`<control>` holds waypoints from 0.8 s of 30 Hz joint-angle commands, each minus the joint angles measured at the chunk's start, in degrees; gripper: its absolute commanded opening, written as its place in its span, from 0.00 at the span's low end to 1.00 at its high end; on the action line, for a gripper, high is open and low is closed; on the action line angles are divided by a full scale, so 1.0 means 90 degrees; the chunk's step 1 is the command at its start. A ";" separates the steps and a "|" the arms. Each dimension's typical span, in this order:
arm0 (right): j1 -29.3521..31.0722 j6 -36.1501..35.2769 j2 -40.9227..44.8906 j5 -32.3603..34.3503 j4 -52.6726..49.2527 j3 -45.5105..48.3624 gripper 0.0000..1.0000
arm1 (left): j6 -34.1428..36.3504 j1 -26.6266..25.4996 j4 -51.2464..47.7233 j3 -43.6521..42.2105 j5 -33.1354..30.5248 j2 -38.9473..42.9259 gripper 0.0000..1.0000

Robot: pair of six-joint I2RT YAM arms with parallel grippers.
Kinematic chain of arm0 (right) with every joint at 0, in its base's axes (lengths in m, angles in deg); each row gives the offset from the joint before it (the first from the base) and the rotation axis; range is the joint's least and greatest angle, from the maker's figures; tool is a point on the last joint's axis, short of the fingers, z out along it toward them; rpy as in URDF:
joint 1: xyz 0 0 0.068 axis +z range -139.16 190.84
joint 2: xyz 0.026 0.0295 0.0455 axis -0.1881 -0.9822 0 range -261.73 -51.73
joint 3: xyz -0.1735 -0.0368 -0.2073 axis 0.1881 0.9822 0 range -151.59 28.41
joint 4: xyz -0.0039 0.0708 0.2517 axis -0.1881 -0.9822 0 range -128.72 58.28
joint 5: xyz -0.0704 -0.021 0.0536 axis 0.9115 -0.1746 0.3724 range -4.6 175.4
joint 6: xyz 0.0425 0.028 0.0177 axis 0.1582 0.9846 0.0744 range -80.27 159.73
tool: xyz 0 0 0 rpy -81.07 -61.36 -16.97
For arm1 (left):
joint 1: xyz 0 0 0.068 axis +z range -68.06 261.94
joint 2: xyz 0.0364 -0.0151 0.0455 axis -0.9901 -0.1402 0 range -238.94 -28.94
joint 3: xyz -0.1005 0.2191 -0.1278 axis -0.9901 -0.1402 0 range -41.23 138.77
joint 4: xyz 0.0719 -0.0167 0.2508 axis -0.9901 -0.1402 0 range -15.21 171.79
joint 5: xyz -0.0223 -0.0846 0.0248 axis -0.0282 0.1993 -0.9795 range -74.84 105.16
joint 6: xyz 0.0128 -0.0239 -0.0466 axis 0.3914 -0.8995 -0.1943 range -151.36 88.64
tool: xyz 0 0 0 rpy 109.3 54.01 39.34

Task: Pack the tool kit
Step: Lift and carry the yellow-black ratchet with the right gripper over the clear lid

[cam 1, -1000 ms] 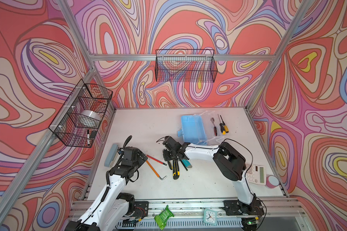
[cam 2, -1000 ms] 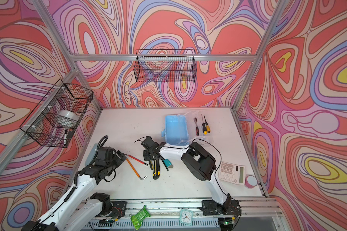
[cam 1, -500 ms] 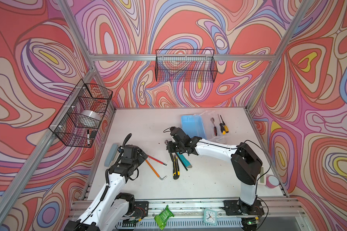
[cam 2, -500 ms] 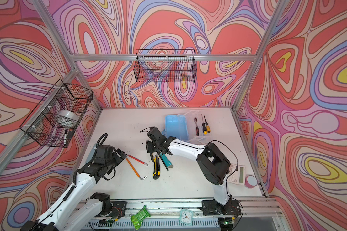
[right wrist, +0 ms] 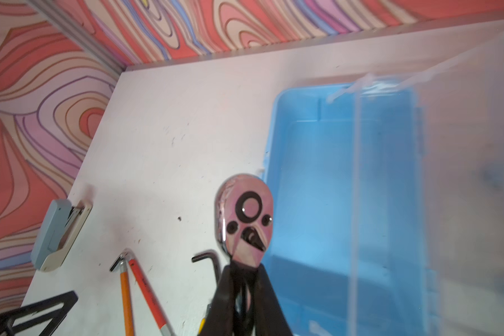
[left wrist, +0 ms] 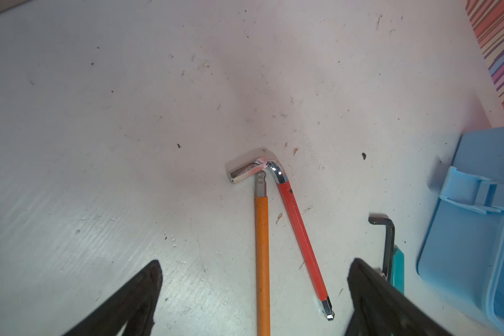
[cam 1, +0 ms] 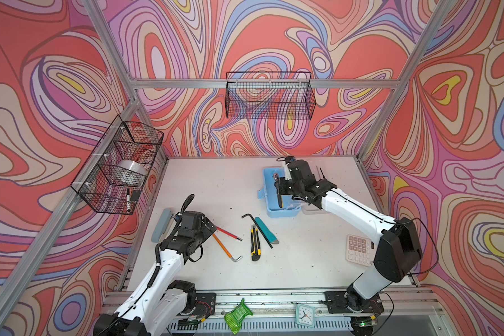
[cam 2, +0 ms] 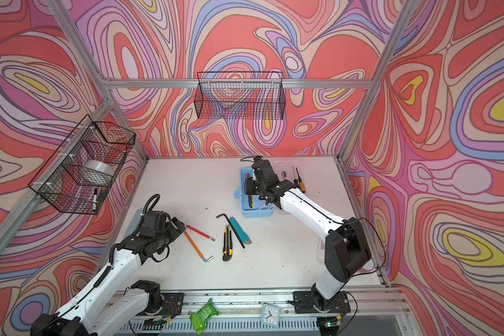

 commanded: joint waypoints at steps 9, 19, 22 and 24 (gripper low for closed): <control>-0.1201 -0.0840 -0.0006 -0.0004 -0.0278 -0.0078 0.00 | 0.0032 -0.0113 0.0139 0.0104 0.0014 -0.0102 1.00; -0.1863 -0.1218 -0.0294 -0.0316 -0.0297 -0.0181 0.00 | 0.0020 -0.0132 0.0193 0.0090 0.0061 -0.0161 1.00; -0.1985 -0.1356 -0.0449 -0.0354 -0.0264 -0.0275 0.00 | 0.0022 -0.0140 0.0214 0.0095 0.0060 -0.0187 1.00; -0.2024 -0.1441 -0.0574 -0.0362 -0.0259 -0.0367 0.00 | 0.0013 -0.0142 0.0226 0.0095 0.0066 -0.0214 1.00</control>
